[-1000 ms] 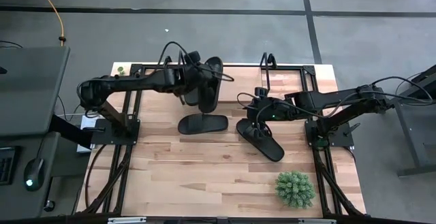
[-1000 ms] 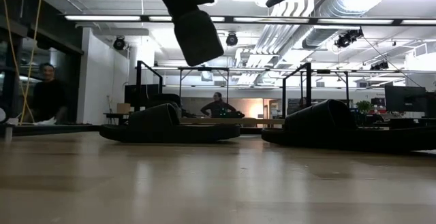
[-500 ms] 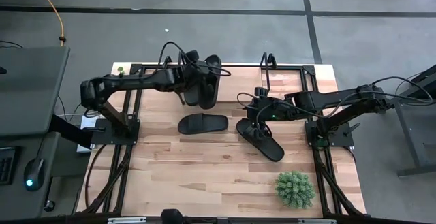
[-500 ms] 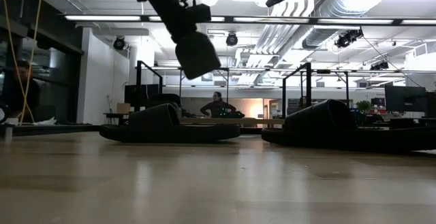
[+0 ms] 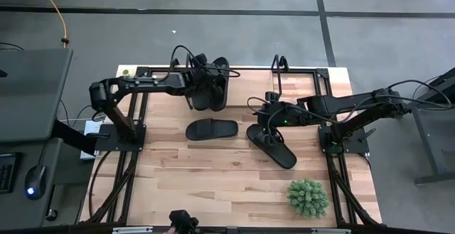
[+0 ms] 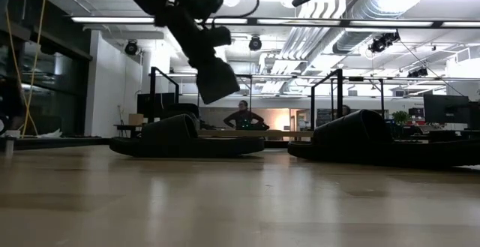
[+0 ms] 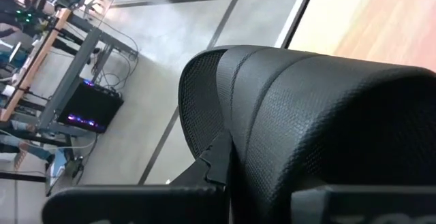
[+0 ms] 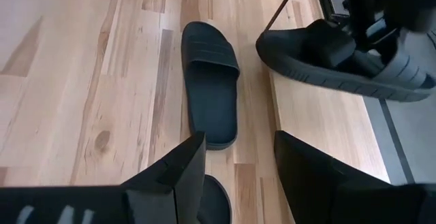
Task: Pick and place slides into the shelf
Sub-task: Put the black slipper on the shelf
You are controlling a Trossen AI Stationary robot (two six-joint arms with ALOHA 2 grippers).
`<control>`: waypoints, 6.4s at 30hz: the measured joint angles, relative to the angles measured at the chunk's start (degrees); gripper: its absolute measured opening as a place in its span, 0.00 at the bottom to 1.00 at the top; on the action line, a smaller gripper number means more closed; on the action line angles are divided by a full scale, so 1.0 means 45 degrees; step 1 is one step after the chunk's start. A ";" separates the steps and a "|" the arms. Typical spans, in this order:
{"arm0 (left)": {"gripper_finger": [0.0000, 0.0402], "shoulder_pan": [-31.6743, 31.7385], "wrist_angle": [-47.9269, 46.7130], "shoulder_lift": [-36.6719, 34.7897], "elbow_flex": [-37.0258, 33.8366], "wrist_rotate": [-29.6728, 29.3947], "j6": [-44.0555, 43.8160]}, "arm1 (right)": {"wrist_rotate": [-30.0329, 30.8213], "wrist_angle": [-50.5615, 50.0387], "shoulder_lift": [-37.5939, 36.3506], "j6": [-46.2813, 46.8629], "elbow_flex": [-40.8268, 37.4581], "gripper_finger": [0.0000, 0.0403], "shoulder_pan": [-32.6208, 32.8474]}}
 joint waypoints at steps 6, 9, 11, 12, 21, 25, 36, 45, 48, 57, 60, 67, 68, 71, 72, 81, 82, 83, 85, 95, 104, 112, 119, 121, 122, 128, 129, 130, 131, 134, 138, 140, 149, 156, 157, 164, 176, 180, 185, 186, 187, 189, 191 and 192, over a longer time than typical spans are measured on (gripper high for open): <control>0.04 -0.0008 0.0550 0.0806 -0.0005 -0.0004 0.0254 | -0.0028 0.0083 0.0000 -0.0003 0.0000 0.41 0.0000; 0.04 -0.0009 0.0594 0.1129 -0.0010 -0.0260 0.0294 | -0.0188 0.0046 0.0000 0.0000 0.0000 0.41 -0.0005; 0.04 -0.0001 0.0717 0.1255 -0.0005 -0.0638 0.0337 | -0.0315 0.0004 0.0000 -0.0002 0.0000 0.41 0.0000; 0.04 0.0030 0.0640 0.1280 -0.0005 -0.0794 0.0386 | -0.0335 0.0003 0.0000 0.0000 0.0000 0.41 0.0000; 0.04 0.0370 0.0964 0.1323 -0.0010 -0.0931 0.0672 | -0.0335 0.0086 0.0000 0.0000 0.0000 0.41 0.0000; 0.04 0.0574 0.0969 0.1323 -0.0010 -0.0610 0.0665 | -0.0333 0.0093 0.0000 -0.0003 0.0000 0.41 0.0000; 0.04 0.0666 0.0932 0.1606 -0.0005 -0.0159 0.0671 | -0.0331 0.0136 0.0000 0.0000 0.0000 0.41 0.0000; 0.04 0.0666 0.1017 0.2055 0.0005 -0.0381 0.0918 | -0.0330 0.0142 0.0000 0.0000 0.0000 0.41 0.0000; 0.04 0.0652 0.0971 0.2151 0.0005 -0.0572 0.1005 | -0.0330 0.0142 0.0000 0.0000 0.0000 0.41 0.0000; 0.04 0.0657 0.0884 0.2149 0.0005 -0.0694 0.1304 | -0.0338 0.0142 0.0000 0.0000 0.0000 0.41 0.0000; 0.04 0.0657 0.0882 0.2149 0.0005 -0.0680 0.1331 | -0.0345 0.0142 0.0000 0.0000 0.0000 0.41 0.0000; 0.04 0.0657 0.0828 0.2149 0.0005 -0.0654 0.1331 | -0.0359 0.0142 0.0000 0.0005 0.0000 0.41 0.0000; 0.04 0.0657 0.0823 0.2149 0.0005 -0.0654 0.1331 | -0.0359 0.0142 0.0000 0.0005 0.0000 0.41 0.0000; 0.04 0.0657 0.0823 0.2149 0.0005 -0.0649 0.1331 | -0.0364 0.0142 0.0000 0.0005 0.0000 0.41 0.0000; 0.04 0.0657 0.0822 0.2149 0.0005 -0.0649 0.1331 | -0.0364 0.0142 0.0000 0.0005 0.0000 0.41 0.0000; 0.04 0.0657 0.0794 0.2144 0.0005 -0.0635 0.1585 | -0.0369 0.0142 0.0000 0.0005 0.0000 0.41 0.0000; 0.04 0.0657 0.0794 0.2144 0.0005 -0.0631 0.1612 | -0.0369 0.0142 0.0000 0.0005 0.0000 0.41 -0.0003; 0.04 0.0657 0.0789 0.2144 0.0005 -0.0625 0.1627 | -0.0369 0.0142 0.0000 0.0005 0.0000 0.41 -0.0003; 0.04 0.0657 0.0762 0.2144 0.0005 -0.0599 0.1641 | -0.0369 0.0142 0.0000 0.0005 0.0000 0.41 -0.0004; 0.19 0.0657 0.0644 0.2130 -0.0005 -0.0445 0.1662 | -0.0369 0.0142 0.0000 0.0005 0.0000 0.41 0.0000; 0.40 0.0657 0.0692 0.2130 -0.0005 -0.0460 0.1569 | -0.0374 0.0142 0.0000 0.0005 0.0000 0.41 -0.0002; 0.49 0.0657 0.0721 0.2130 -0.0005 -0.0155 0.1559 | -0.0370 0.0141 0.0000 0.0009 0.0000 0.41 -0.0004; 0.55 0.0657 0.0721 0.2130 -0.0005 0.0351 0.1559 | -0.0373 0.0137 0.0000 0.0005 0.0000 0.41 0.0000; 0.57 0.0605 0.0713 0.2130 -0.0005 0.0422 0.1552 | -0.0374 0.0137 0.0000 0.0005 0.0000 0.41 0.0000; 0.57 0.0544 0.0702 0.2130 -0.0005 0.0419 0.1555 | -0.0374 0.0137 0.0000 0.0005 0.0000 0.41 -0.0005; 0.60 -0.0103 0.0699 0.2108 -0.0005 -0.0199 0.1811 | -0.0373 0.0137 0.0000 0.0005 0.0000 0.41 -0.0001; 0.61 -0.0241 0.0708 0.2105 -0.0005 -0.0352 0.1873 | -0.0369 0.0137 0.0000 0.0010 0.0000 0.41 0.0000; 0.61 -0.0374 0.0712 0.2105 -0.0005 -0.0502 0.1900 | -0.0374 0.0137 0.0000 0.0005 0.0000 0.41 0.0000; 0.61 -0.0516 0.0707 0.2105 -0.0005 -0.0735 0.1904 | -0.0370 0.0137 0.0000 0.0009 0.0000 0.41 -0.0004; 0.61 -0.0897 0.0710 0.2105 -0.0005 -0.1146 0.1897 | -0.0374 0.0137 0.0000 0.0010 0.0000 0.41 -0.0001; 0.61 -0.1480 0.0714 0.2105 -0.0005 -0.1806 0.1899 | -0.0373 0.0137 0.0000 0.0049 0.0000 0.41 -0.0005; 0.61 -0.1771 0.0707 0.2105 -0.0005 -0.2094 0.1899 | -0.0374 0.0137 0.0000 0.0049 0.0000 0.41 0.0000; 0.61 -0.3008 0.0564 0.2100 -0.0005 -0.3874 0.1372 | -0.0370 0.0132 0.0000 0.0034 0.0000 0.41 -0.0003; 0.61 -0.4038 0.0128 0.2096 -0.0005 -0.4700 0.0250 | -0.0392 0.0105 0.0000 0.0259 0.0000 0.41 0.0000; 0.61 -0.4177 -0.0008 0.2093 -0.0005 -0.4770 -0.0014 | -0.0403 0.0098 0.0000 0.0340 0.0000 0.41 0.0005; 0.61 -0.4980 -0.0932 0.2086 0.0000 -0.5113 -0.1073 | -0.0421 0.0098 0.0000 0.0345 0.0000 0.41 0.0000; 0.61 -0.6479 -0.3090 0.0894 0.0005 -0.5393 -0.3425 | -0.0335 0.0186 0.0000 0.1407 0.0000 0.41 -0.0005; 0.61 -0.7264 -0.4173 0.0237 0.0005 -0.5802 -0.4306 | -0.0333 0.0225 0.0070 0.1821 0.0000 0.41 -0.0007; 0.61 -0.8305 -0.5691 -0.0530 0.0005 -0.6170 -0.5556 | -0.0340 0.0415 0.0441 0.2152 0.0000 0.41 0.0000; 0.61 -0.8526 -0.5874 -0.0667 0.0005 -0.6211 -0.5849 | -0.0340 0.0498 0.0536 0.2147 0.0000 0.41 0.0000; 0.61 -0.8729 -0.6119 -0.0800 0.0010 -0.6233 -0.6123 | -0.0345 0.0634 0.0654 0.2133 0.0000 0.41 0.0000; 0.61 -0.9125 -0.6631 -0.1021 0.0010 -0.6299 -0.6623 | -0.0341 0.0874 0.0863 0.2123 0.0000 0.41 0.0054; 0.61 -0.9507 -0.7125 -0.1245 0.0010 -0.6409 -0.7065 | -0.0343 0.1061 0.1056 0.2031 0.0000 0.41 0.0180; 0.61 -0.9666 -0.7344 -0.1352 0.0010 -0.6434 -0.7269 | -0.0344 0.1182 0.1103 0.1971 0.0000 0.41 0.0290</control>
